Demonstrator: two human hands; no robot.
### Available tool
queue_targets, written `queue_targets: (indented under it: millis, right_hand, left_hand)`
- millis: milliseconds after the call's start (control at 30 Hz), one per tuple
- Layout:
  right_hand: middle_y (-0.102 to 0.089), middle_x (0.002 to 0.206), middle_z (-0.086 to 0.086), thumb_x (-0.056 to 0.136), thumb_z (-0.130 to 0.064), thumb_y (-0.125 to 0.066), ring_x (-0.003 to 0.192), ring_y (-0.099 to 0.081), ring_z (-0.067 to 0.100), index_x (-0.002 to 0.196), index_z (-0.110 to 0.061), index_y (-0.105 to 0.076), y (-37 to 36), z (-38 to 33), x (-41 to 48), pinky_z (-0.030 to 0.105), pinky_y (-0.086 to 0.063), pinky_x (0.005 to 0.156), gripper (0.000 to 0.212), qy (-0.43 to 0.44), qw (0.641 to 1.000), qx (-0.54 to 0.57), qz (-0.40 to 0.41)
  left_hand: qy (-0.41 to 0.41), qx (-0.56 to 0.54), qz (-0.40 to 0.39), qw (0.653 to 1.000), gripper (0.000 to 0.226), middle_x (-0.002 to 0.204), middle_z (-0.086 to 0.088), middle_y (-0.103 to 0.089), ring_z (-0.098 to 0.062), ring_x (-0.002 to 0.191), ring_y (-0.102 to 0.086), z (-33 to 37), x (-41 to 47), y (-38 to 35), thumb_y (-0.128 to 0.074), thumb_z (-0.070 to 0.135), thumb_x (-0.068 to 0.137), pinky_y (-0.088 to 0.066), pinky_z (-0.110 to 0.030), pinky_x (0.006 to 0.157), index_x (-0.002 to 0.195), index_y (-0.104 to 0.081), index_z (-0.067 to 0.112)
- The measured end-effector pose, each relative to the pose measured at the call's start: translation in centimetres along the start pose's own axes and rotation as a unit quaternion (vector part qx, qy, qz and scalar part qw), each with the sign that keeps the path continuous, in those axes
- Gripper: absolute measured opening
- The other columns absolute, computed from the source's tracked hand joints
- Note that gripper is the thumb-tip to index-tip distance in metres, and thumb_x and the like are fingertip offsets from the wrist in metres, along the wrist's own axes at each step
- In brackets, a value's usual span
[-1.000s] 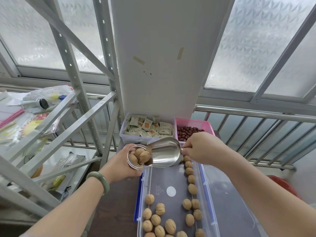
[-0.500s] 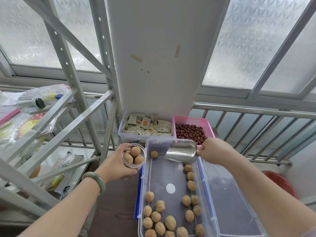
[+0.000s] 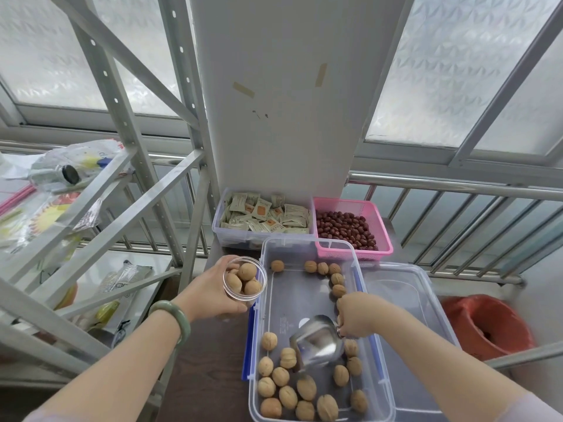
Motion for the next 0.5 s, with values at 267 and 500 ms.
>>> queue_targets:
  millis: [267, 500]
  right_hand:
    - [-0.064, 0.070, 0.015, 0.082, -0.023, -0.052, 0.067, -0.052, 0.023, 0.072, -0.001, -0.065, -2.4, 0.5, 1.9, 0.034, -0.050, 0.073, 0.027, -0.003, 0.991, 0.135, -0.003]
    - [-0.062, 0.086, 0.014, 0.095, -0.026, -0.048, 0.078, -0.049, 0.022, 0.080, -0.014, -0.065, -3.2, -0.2, 3.3, 0.029, -0.043, 0.069, 0.025, -0.030, 0.971, 0.233, 0.042]
  left_hand:
    - [0.003, 0.008, -0.008, 1.000, 0.093, 0.119, 0.017, -0.056, -0.004, 0.109, -0.056, -0.3, -0.1, -0.2, -0.082, 0.040, 0.044, -0.044, -0.027, 0.097, 0.125, -0.036, 0.039]
    - [0.003, 0.006, -0.004, 1.000, 0.088, 0.115, 0.020, -0.055, -0.004, 0.107, -0.056, -0.1, -0.1, -0.2, -0.082, 0.039, 0.045, -0.044, -0.024, 0.094, 0.119, -0.035, 0.044]
Point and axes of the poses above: each hand's wrist, its own x-axis towards the middle knuckle, its own y-axis out of the back of the hand, z = x × y, the point moved 5 cm from there along x, towards the middle knuckle
